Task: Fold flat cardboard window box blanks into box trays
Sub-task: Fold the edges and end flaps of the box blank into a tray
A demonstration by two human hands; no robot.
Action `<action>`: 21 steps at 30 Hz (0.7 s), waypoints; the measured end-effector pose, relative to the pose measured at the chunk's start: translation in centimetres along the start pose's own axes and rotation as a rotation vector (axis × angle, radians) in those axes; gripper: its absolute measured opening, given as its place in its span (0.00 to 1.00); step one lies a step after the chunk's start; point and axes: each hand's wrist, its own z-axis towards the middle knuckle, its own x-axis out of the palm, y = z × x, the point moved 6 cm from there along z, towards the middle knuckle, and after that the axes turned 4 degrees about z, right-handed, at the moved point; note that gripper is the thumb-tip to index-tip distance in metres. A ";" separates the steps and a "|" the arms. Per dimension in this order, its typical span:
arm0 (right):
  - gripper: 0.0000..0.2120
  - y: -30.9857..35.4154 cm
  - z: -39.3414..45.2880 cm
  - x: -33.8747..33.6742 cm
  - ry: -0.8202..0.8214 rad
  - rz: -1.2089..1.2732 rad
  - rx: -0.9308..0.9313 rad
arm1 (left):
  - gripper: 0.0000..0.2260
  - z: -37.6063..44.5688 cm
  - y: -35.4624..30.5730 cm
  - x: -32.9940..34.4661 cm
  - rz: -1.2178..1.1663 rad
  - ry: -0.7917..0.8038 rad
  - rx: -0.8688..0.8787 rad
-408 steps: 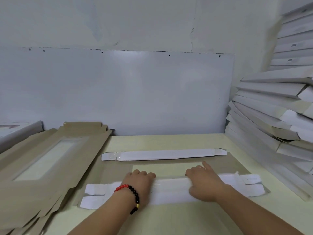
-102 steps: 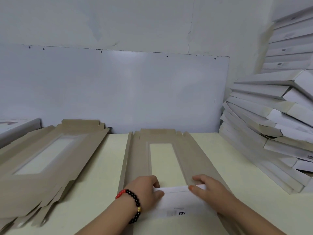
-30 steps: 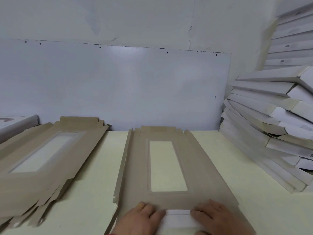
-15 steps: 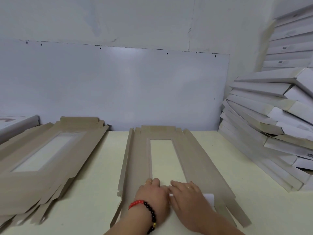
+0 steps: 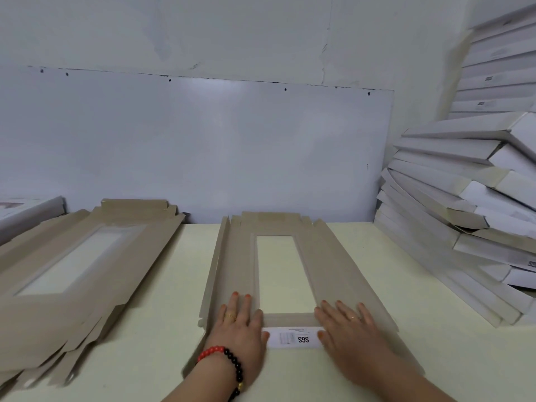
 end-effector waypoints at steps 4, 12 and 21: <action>0.24 -4.2 -1.1 -1.3 -0.086 -0.101 0.046 | 0.24 -0.6 1.7 -0.6 0.031 -0.003 -0.049; 0.23 -3.8 -3.4 -3.3 -0.186 0.119 -0.129 | 0.31 -1.8 -1.7 -2.0 -0.103 -0.116 0.098; 0.19 -7.8 -3.0 -3.2 -0.352 0.634 0.270 | 0.16 -1.2 -4.5 -2.6 -0.170 -0.117 0.115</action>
